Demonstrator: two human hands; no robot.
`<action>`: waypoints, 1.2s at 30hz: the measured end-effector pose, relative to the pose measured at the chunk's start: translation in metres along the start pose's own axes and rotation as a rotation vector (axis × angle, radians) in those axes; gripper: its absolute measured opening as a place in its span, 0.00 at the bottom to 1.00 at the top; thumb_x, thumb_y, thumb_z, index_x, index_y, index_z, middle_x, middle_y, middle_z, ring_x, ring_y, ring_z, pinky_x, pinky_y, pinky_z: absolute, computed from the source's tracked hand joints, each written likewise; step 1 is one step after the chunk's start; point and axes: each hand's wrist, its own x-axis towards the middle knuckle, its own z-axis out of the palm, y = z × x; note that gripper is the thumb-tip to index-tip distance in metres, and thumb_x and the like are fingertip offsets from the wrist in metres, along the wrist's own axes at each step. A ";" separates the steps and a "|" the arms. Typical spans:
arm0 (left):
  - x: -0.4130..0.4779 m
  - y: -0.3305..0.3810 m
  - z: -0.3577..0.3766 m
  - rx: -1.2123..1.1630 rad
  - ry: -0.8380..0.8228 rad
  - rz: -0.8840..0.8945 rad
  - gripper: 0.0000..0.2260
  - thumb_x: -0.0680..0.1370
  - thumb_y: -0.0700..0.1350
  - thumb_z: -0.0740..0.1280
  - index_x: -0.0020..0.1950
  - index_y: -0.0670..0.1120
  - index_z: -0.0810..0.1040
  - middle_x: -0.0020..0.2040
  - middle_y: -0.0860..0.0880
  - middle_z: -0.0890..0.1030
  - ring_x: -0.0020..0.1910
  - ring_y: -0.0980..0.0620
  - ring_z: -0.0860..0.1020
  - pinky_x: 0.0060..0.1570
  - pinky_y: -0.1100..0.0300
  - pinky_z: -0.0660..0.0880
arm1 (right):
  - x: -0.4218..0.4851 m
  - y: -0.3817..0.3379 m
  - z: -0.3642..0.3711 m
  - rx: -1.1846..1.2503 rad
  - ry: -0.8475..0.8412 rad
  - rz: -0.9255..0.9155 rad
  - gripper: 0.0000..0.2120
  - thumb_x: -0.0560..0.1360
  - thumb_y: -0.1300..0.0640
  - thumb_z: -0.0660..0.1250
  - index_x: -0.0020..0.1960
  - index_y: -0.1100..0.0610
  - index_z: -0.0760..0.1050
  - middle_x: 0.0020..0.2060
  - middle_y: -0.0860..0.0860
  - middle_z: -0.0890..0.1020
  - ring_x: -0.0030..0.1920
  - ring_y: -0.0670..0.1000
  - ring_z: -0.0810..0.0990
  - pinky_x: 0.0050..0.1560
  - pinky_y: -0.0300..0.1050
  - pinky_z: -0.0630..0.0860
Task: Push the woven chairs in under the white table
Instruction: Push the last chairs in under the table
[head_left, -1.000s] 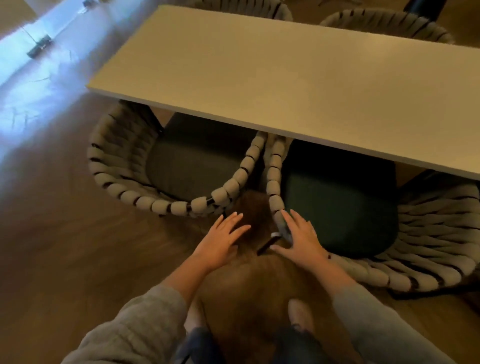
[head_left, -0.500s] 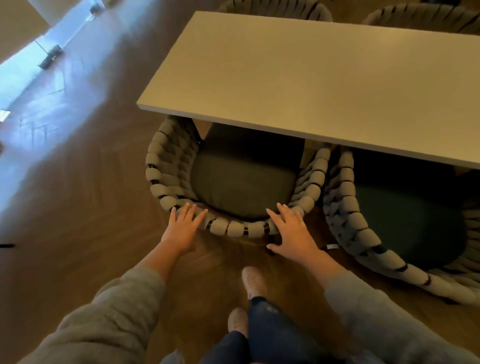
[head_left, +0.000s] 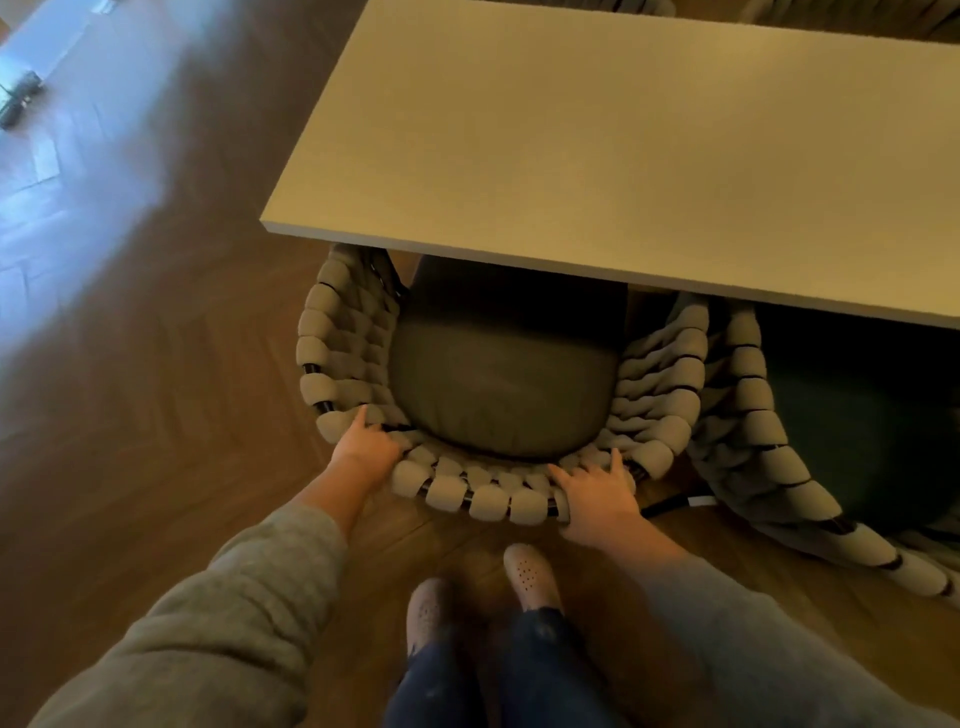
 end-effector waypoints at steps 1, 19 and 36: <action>0.002 -0.003 0.000 -0.014 0.003 0.026 0.21 0.81 0.48 0.61 0.74 0.53 0.65 0.74 0.49 0.67 0.76 0.45 0.61 0.76 0.43 0.50 | 0.000 -0.003 -0.002 0.018 -0.004 0.016 0.31 0.74 0.45 0.67 0.74 0.47 0.61 0.64 0.49 0.76 0.67 0.54 0.70 0.74 0.67 0.46; -0.013 -0.004 0.032 -0.004 0.050 0.111 0.09 0.81 0.45 0.60 0.59 0.50 0.76 0.55 0.49 0.81 0.56 0.48 0.78 0.63 0.49 0.67 | -0.023 -0.044 -0.007 0.075 -0.109 0.163 0.19 0.75 0.53 0.63 0.66 0.46 0.71 0.50 0.48 0.79 0.62 0.54 0.74 0.74 0.68 0.45; -0.048 -0.009 0.047 -0.042 0.058 0.103 0.07 0.81 0.43 0.62 0.56 0.47 0.77 0.54 0.48 0.81 0.55 0.49 0.78 0.57 0.53 0.71 | -0.038 -0.062 -0.008 0.020 -0.060 0.084 0.19 0.76 0.54 0.62 0.66 0.44 0.72 0.51 0.48 0.80 0.60 0.53 0.75 0.72 0.65 0.50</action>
